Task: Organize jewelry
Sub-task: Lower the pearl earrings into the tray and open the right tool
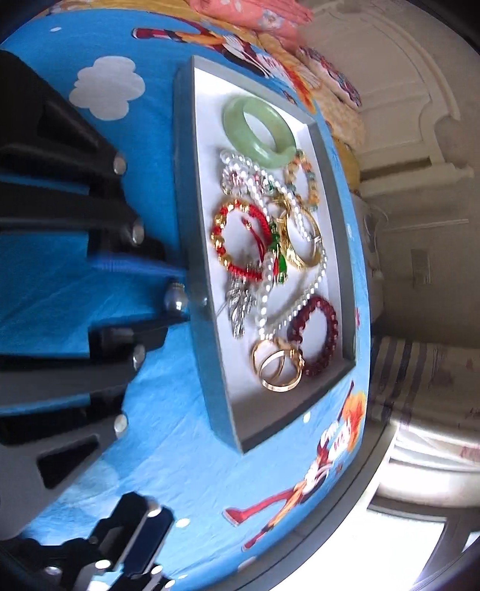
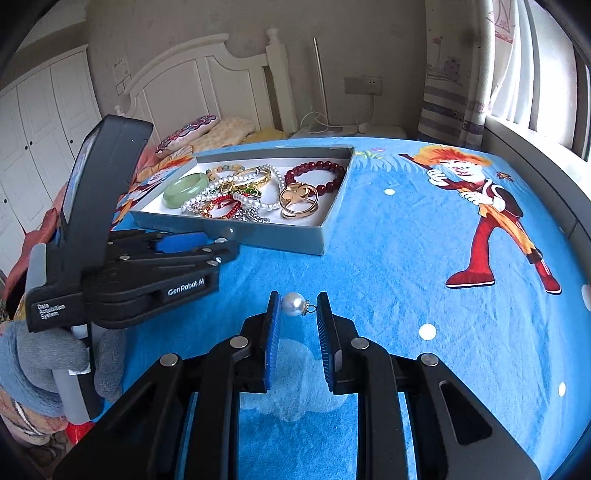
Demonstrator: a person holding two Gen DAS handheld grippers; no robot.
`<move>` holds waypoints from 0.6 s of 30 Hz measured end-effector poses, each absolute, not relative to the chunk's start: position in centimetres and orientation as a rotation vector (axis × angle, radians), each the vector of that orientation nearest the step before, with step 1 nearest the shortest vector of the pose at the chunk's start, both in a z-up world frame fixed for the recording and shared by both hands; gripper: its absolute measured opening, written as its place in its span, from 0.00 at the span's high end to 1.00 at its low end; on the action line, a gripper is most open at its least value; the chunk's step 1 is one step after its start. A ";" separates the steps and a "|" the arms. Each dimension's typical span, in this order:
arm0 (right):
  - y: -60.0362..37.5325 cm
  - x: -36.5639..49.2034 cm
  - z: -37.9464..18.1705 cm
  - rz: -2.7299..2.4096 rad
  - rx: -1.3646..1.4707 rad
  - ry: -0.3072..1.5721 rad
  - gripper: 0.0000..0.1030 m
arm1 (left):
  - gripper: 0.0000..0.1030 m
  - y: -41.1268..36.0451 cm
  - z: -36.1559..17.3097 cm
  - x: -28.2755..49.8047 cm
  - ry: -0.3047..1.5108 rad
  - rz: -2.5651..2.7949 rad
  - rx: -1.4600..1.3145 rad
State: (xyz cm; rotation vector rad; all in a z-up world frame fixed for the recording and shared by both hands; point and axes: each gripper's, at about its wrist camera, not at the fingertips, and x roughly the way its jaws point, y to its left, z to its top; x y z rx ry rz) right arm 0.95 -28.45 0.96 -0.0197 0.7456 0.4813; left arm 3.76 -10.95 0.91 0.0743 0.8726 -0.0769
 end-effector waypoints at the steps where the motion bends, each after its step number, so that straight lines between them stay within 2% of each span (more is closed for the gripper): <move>1: -28.4 0.9 1.0 0.483 -0.021 0.742 0.79 | 0.82 -10.8 1.0 3.4 0.870 -0.082 0.082; 9: -27.0 1.0 2.9 0.517 -0.024 0.659 0.79 | 0.82 -8.1 4.2 0.5 0.734 -0.132 0.024; 18: -24.0 6.6 3.7 0.528 0.011 0.650 0.79 | 0.81 -7.2 4.8 5.7 0.756 -0.186 -0.056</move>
